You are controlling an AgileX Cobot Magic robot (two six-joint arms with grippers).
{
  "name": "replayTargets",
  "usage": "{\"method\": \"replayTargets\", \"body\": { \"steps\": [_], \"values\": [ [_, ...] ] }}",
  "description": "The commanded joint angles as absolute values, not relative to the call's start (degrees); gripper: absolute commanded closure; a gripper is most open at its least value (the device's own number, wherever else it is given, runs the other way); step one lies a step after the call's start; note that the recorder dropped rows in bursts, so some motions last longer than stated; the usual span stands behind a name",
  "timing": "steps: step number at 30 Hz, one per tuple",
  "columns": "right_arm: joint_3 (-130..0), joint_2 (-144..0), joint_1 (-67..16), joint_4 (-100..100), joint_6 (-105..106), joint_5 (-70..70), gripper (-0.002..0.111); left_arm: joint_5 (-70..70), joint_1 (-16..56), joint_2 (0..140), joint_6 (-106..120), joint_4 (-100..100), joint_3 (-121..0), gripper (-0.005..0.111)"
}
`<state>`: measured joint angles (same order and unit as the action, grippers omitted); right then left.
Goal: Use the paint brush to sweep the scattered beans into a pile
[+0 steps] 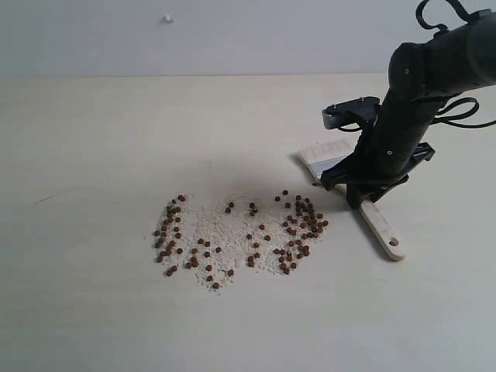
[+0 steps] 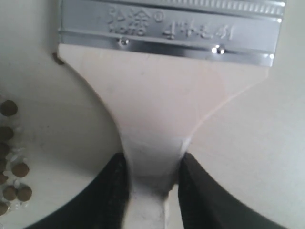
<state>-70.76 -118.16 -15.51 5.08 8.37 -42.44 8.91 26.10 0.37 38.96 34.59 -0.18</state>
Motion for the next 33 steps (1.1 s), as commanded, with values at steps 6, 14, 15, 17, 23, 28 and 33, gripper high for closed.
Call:
{"method": "replayTargets", "body": {
  "steps": [6,14,15,17,23,28,33],
  "values": [
    [-70.86,-115.50,-15.19,4.95,7.36,-40.25,0.108,8.81,26.42,0.00,39.04,34.77,0.00,0.107],
    [-70.86,-109.58,-15.19,4.41,6.91,-42.52,0.108,8.81,26.42,0.00,39.04,34.77,0.00,0.107],
    [-70.86,-108.69,-15.19,4.32,6.91,-43.84,0.108,8.81,26.42,0.00,39.04,34.77,0.00,0.107],
    [-70.86,-106.97,-15.30,4.07,6.91,-46.31,0.108,8.81,26.42,0.00,39.04,34.77,0.00,0.107],
    [-70.86,-101.10,-15.30,4.18,7.68,-51.92,0.108,8.81,26.42,0.00,39.04,34.77,0.00,0.107],
    [-70.86,-96.92,-15.30,4.42,9.89,-60.56,0.108,8.81,26.42,0.00,39.04,34.77,0.00,0.107],
    [-70.86,-90.02,-15.30,11.93,15.20,-69.96,0.108,8.81,26.42,0.00,39.04,34.77,0.00,0.107]
  ]
}}
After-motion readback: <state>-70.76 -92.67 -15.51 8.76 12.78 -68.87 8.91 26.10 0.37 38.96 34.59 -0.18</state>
